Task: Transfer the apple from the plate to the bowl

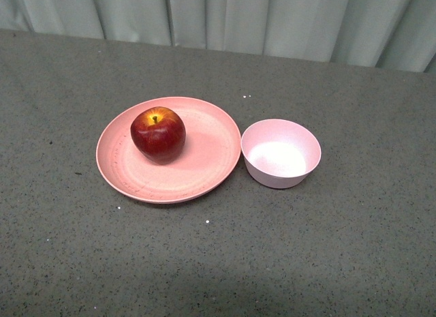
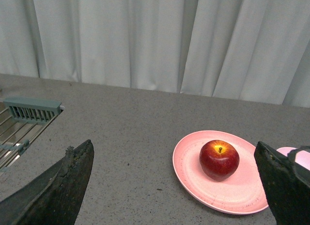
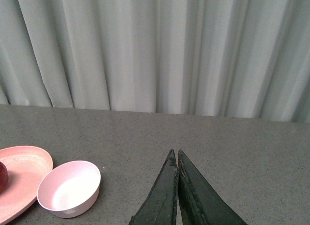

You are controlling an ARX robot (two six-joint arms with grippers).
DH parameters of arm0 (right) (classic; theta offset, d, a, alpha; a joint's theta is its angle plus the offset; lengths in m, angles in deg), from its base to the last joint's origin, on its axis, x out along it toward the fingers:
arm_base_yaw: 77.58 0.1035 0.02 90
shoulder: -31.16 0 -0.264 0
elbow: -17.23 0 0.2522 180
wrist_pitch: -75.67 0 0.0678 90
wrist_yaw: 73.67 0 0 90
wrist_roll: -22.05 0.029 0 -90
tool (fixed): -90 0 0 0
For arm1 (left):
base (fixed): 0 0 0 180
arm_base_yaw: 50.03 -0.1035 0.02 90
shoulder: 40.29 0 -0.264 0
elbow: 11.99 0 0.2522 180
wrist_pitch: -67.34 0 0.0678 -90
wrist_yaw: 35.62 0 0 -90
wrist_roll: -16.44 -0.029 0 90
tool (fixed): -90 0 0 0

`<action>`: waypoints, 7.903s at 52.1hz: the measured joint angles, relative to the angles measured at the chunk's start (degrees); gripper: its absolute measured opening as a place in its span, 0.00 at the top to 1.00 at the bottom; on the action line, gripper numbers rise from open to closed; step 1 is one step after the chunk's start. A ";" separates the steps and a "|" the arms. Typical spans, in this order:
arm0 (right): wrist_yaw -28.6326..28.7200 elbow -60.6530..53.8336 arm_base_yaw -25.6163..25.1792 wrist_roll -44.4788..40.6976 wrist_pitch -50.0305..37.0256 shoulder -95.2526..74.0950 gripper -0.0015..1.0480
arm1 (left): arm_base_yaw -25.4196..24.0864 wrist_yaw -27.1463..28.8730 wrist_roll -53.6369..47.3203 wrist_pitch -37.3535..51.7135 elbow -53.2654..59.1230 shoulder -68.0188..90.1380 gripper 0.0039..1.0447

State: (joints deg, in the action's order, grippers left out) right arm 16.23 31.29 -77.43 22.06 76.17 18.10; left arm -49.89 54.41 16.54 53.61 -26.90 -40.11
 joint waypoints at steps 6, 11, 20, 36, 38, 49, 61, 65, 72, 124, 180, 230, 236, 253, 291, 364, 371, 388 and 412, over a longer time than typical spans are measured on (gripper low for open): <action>0.02 0.00 0.00 0.00 1.64 1.66 0.99 | 0.00 0.00 0.00 0.00 0.00 0.00 0.06; 0.02 0.00 0.00 0.00 2.82 2.82 0.99 | 0.00 0.00 0.00 0.00 0.00 0.00 0.06; 0.11 0.04 0.00 0.00 13.03 12.76 0.99 | 0.00 0.00 0.00 0.00 0.00 0.00 0.06; 0.11 0.04 0.00 -0.04 13.18 12.81 0.69 | 0.00 0.00 0.00 0.00 0.00 0.00 0.06; 0.11 0.04 0.00 -0.04 13.18 12.81 0.62 | 0.39 1.38 0.26 -0.37 -0.09 0.31 0.06; 0.11 0.04 -0.02 -0.04 13.22 12.81 0.23 | 5.81 19.23 5.55 4.28 -2.34 19.93 0.06; 0.15 0.04 -0.02 0.00 13.22 12.83 0.09 | 6.62 14.71 7.96 30.25 -7.32 50.95 0.06; 0.15 0.04 -0.02 0.00 13.22 12.83 0.09 | 7.30 11.69 9.07 37.59 -11.58 63.71 0.06; 0.15 0.04 -0.02 0.00 13.22 12.83 0.09 | 9.57 4.92 10.08 38.77 -20.26 80.54 0.06; 0.15 0.04 -0.02 0.00 13.22 12.83 0.09 | 15.78 -1.86 12.76 19.21 -57.81 121.98 0.06; 0.15 0.04 -0.02 0.00 13.22 12.83 0.09 | 33.42 -4.39 13.25 18.73 -68.19 123.36 0.21; 0.15 0.04 -0.02 0.00 13.22 12.83 0.09 | 35.04 2.80 10.40 22.14 -67.43 122.77 0.06; 0.15 0.04 -0.02 0.00 13.22 12.83 0.09 | 32.87 7.89 12.76 29.66 -58.05 112.56 0.06; 0.02 0.04 -0.02 0.00 13.22 12.81 0.09 | 22.01 20.98 3.15 65.31 -17.57 85.57 0.39; 0.15 0.04 -0.02 0.00 13.22 12.83 0.09 | 3.58 1.99 0.31 38.40 -0.02 39.45 0.97; 0.15 0.04 -0.02 0.00 13.22 12.83 0.09 | 0.00 -0.02 0.13 0.24 0.00 0.22 0.97; 0.17 0.04 -0.02 0.00 13.22 12.81 0.09 | 0.00 0.00 0.15 0.09 0.00 0.13 0.97; 0.15 0.04 -0.02 0.00 13.22 12.83 0.09 | 0.00 0.00 0.15 0.09 0.00 0.11 0.52; 0.17 0.04 -0.02 0.00 13.22 12.83 0.09 | 0.00 0.00 0.11 0.09 0.00 0.09 0.06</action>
State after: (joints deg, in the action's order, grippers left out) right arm 16.41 31.33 -77.46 22.06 89.39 30.93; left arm -49.89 54.41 16.64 53.70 -26.90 -40.02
